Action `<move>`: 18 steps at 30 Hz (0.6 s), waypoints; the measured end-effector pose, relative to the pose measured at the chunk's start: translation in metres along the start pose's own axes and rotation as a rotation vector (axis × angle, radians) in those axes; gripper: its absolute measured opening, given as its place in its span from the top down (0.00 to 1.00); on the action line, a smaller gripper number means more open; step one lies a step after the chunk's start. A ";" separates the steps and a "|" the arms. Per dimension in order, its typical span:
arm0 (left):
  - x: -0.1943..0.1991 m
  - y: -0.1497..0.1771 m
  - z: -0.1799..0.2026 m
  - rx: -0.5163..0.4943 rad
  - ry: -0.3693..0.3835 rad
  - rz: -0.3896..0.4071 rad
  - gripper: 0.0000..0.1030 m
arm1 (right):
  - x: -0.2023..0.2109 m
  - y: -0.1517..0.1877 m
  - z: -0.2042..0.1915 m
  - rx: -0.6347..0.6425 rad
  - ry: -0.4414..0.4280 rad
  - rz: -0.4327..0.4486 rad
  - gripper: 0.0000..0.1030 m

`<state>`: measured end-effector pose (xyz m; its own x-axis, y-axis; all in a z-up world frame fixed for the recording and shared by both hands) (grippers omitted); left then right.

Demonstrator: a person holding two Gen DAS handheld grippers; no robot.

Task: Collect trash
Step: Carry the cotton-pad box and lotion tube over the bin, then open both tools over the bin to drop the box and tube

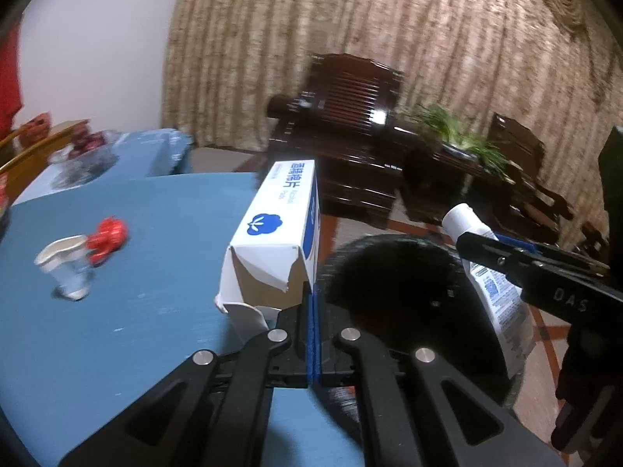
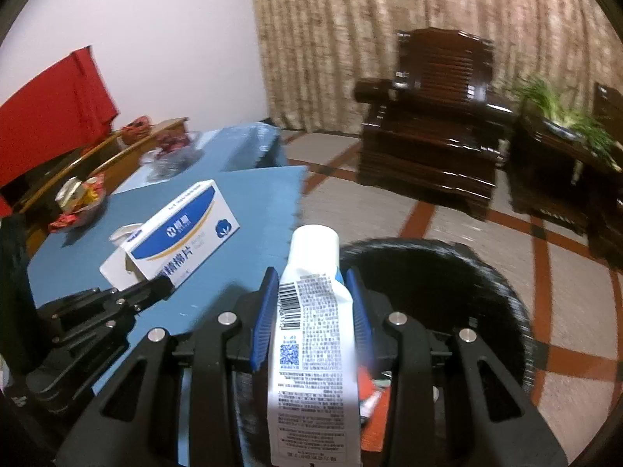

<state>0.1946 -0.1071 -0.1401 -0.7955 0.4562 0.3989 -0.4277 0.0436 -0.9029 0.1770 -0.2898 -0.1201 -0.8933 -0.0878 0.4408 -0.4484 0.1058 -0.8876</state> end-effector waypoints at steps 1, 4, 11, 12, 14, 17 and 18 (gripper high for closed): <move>-0.006 0.001 0.011 -0.006 0.018 -0.008 1.00 | 0.002 0.003 0.010 -0.005 0.017 -0.002 0.66; -0.021 0.004 0.034 -0.017 0.057 -0.028 1.00 | 0.002 0.012 0.033 -0.019 0.050 -0.016 0.66; -0.047 0.013 0.072 -0.037 0.129 -0.065 0.99 | -0.009 0.036 0.068 -0.035 0.104 -0.056 0.65; -0.049 0.014 0.075 -0.036 0.136 -0.071 0.99 | -0.009 0.038 0.072 -0.034 0.113 -0.061 0.65; -0.052 0.018 0.080 -0.018 0.165 -0.092 0.93 | -0.009 0.043 0.079 -0.036 0.135 -0.060 0.54; -0.050 0.019 0.081 -0.018 0.183 -0.092 0.58 | -0.007 0.046 0.089 -0.038 0.167 -0.047 0.37; -0.048 0.019 0.080 -0.018 0.184 -0.090 0.52 | -0.006 0.046 0.090 -0.041 0.172 -0.044 0.32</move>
<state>0.1906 -0.1996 -0.1634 -0.6622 0.6041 0.4433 -0.4842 0.1064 -0.8685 0.1643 -0.3738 -0.1755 -0.8636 0.0773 0.4983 -0.4846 0.1458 -0.8625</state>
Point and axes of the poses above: each gripper's, at about its wrist camera, not at the fingertips, and x roughly against the way its jaws point, z to its right, y to its underside, the point moved 8 cm from there along -x, roughly the way its jaws point, and after that the axes turned 12 degrees about z, right-handed, at the moved point
